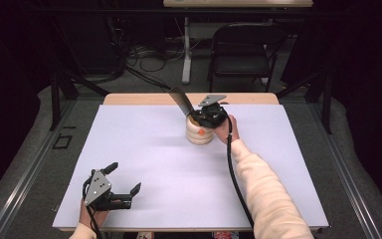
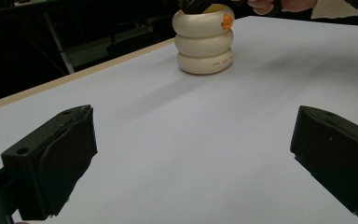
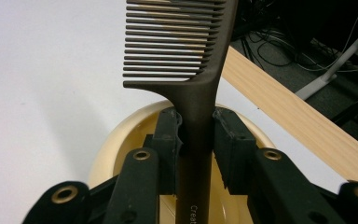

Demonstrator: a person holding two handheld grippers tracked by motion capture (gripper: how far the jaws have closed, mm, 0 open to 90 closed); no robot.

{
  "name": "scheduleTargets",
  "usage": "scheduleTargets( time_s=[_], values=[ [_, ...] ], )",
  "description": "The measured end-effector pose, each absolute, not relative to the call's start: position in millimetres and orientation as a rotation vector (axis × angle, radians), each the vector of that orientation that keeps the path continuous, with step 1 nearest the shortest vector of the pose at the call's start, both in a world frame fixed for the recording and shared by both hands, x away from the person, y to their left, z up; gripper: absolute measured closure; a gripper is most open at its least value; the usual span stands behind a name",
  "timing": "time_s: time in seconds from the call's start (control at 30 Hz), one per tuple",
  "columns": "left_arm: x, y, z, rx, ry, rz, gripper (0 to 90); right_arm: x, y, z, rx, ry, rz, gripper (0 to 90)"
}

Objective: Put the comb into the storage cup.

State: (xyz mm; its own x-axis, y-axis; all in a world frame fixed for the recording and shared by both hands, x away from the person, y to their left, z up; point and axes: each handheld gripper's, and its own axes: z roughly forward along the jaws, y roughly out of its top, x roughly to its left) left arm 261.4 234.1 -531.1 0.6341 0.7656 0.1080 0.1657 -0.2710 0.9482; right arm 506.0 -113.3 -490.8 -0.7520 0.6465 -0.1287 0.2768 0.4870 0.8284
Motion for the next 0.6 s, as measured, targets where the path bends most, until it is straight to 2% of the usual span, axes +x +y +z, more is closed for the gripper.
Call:
scheduleTargets(
  time_s=[0.1, 0.13, 0.27, 0.37, 0.4, 0.6],
  values=[
    [261.3, 234.2, -531.0, 1.782, 0.753, 0.700, 0.4, 505.3, -112.8, -489.5, 0.762, 2.323, 1.170, 58.1],
    [261.3, 234.1, -531.0, 1.782, 0.754, 0.700, 0.4, 504.3, -113.8, -487.6, 0.779, 2.321, 1.170, 52.1],
    [261.2, 233.0, -531.1, 1.783, 0.753, 0.698, 0.4, 501.2, -118.3, -481.3, 0.798, 2.325, 1.173, 40.0],
    [261.1, 233.3, -530.9, 1.783, 0.753, 0.701, 0.4, 499.8, -120.4, -477.9, 0.803, 2.332, 1.170, 36.6],
    [261.6, 233.7, -531.1, 1.785, 0.753, 0.698, 0.4, 498.0, -122.0, -474.3, 0.803, 2.334, 1.174, 30.8],
    [261.8, 233.3, -531.2, 1.786, 0.754, 0.699, 0.4, 491.1, -124.1, -463.3, 0.795, 2.367, 1.186, 20.9]
  ],
)
